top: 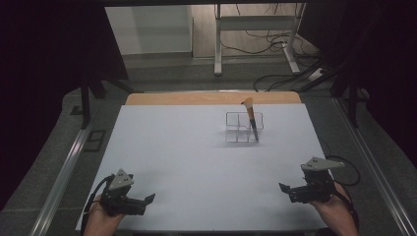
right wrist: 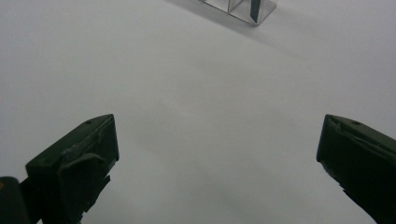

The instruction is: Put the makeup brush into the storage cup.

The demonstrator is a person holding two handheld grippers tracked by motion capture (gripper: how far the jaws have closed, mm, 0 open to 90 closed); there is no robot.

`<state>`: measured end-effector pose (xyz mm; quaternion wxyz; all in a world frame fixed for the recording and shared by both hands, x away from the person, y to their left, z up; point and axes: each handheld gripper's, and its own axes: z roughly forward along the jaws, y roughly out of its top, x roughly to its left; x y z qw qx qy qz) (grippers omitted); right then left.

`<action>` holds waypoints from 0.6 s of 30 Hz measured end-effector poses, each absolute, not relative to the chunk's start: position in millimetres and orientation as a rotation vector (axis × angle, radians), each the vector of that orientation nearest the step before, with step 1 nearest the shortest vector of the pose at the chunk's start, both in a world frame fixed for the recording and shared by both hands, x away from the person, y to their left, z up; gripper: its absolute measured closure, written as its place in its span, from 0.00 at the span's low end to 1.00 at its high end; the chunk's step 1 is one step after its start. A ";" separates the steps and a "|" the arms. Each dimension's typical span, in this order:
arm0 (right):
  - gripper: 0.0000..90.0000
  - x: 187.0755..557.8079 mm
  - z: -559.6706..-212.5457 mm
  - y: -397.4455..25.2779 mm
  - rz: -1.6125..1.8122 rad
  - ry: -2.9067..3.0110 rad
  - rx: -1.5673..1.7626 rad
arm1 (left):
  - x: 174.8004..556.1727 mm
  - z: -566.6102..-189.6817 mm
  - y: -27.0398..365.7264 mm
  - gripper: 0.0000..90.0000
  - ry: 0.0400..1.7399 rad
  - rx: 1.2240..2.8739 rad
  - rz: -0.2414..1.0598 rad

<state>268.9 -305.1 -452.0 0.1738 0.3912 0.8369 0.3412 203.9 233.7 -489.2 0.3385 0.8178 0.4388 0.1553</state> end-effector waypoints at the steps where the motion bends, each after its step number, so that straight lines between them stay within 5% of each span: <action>1: 0.00 268.4 -451.9 -306.0 0.966 2.371 1.113 | 204.0 -489.2 233.7 0.00 1.143 2.130 0.404; 18: 0.00 262.2 -455.6 -318.0 0.933 2.366 1.144 | 203.9 -489.3 233.7 0.00 1.144 2.129 0.404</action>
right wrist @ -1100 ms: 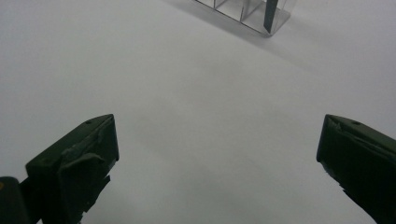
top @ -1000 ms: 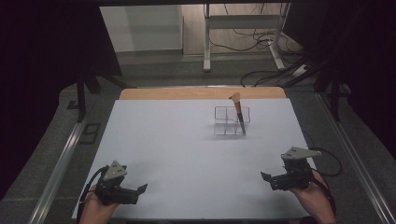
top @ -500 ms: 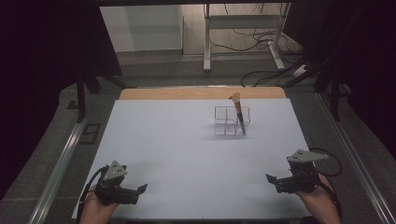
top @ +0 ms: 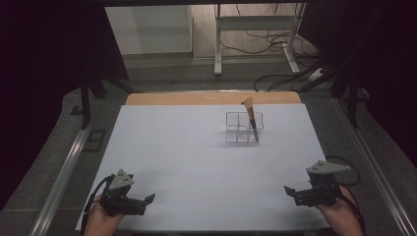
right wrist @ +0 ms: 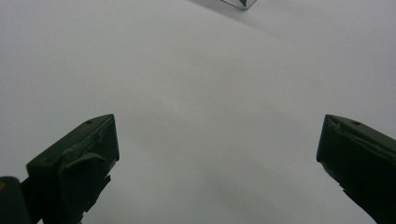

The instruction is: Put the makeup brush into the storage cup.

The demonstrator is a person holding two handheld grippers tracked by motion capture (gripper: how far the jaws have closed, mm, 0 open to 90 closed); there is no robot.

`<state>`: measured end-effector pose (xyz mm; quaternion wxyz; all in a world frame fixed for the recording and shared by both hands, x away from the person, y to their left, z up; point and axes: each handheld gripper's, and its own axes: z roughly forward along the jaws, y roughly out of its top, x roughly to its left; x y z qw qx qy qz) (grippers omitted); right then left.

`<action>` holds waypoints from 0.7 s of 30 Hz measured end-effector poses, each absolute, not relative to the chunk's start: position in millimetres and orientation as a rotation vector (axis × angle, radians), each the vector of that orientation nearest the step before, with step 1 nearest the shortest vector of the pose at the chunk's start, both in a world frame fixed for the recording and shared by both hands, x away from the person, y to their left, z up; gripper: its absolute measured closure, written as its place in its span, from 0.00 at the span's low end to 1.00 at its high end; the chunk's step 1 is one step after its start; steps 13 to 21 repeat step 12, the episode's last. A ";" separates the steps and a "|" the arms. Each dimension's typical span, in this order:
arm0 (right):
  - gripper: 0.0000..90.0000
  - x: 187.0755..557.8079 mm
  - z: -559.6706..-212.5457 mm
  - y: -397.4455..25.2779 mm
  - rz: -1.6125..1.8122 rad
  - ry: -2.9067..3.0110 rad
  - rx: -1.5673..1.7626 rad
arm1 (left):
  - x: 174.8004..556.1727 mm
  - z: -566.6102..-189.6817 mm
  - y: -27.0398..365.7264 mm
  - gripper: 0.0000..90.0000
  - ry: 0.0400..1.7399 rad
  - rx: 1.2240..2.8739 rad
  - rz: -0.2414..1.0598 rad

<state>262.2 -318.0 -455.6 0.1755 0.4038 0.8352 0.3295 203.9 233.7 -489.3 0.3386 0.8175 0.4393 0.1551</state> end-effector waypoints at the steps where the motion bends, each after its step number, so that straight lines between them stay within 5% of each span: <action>1: 0.00 261.9 -456.0 -318.6 0.929 2.369 1.145 | 203.9 -489.4 233.7 0.00 1.145 2.129 0.404; 21: 0.00 262.3 -461.3 -320.5 0.894 2.396 1.160 | 204.5 -489.0 232.8 0.00 1.143 2.130 0.406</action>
